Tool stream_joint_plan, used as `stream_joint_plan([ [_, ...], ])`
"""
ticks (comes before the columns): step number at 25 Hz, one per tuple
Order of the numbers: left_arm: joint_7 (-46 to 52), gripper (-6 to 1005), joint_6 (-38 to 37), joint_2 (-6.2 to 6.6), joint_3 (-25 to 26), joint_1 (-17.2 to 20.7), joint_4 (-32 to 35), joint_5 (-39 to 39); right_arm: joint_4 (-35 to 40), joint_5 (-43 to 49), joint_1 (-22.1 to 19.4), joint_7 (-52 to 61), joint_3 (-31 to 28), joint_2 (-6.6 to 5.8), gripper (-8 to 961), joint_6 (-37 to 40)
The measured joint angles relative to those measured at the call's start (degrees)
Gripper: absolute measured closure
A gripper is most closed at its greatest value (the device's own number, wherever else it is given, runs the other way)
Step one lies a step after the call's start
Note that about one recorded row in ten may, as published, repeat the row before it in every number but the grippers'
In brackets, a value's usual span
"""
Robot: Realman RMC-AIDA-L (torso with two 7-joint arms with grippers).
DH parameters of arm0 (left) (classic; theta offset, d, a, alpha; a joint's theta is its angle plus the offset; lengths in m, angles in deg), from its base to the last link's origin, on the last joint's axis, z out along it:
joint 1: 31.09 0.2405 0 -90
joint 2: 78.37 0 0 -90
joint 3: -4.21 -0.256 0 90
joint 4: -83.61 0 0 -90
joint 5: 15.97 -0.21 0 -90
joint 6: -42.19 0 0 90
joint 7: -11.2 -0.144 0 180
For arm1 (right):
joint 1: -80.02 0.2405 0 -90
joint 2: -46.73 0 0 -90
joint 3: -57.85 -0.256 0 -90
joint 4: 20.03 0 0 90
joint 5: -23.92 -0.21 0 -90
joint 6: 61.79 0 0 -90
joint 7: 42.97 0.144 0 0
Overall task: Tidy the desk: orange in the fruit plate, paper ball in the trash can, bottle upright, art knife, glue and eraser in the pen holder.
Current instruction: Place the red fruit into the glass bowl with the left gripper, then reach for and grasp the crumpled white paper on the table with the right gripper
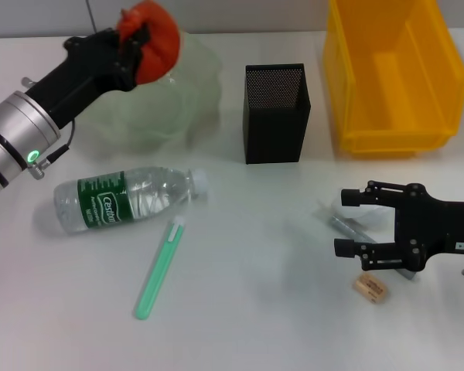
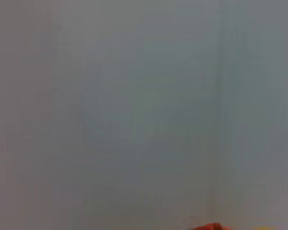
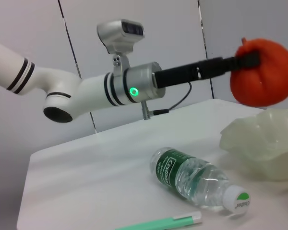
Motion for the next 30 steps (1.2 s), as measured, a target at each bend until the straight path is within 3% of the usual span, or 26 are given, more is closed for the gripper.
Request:
stream_joint_plan([
  [4,-4.48,942,4.16,-0.14,0.12,-1.1,-2.91,4.73,0.0,-0.07,0.11,0.0,0.0,0.1,127,0.04],
  [10,-6.1,941,6.49,-0.15,0.18,-1.32,-3.74,5.48,0.0,-0.1,0.11,0.0,-0.39,0.38,128,0.02],
  [16,-6.17,838,8.26,-0.16,-0.11,-1.81,-3.83,5.5,0.0,-0.15,0.26,0.0,-0.44,0.6,127,-0.12],
  [25,-4.79,474,7.31,-0.04,-0.82,-2.07,-3.53,5.17,0.0,-0.19,0.34,0.0,-0.54,0.73,127,-0.31],
  [30,5.62,262,-2.84,1.62,-8.88,1.43,1.8,3.92,0.0,-0.43,0.57,0.01,-1.67,0.8,127,-0.09],
])
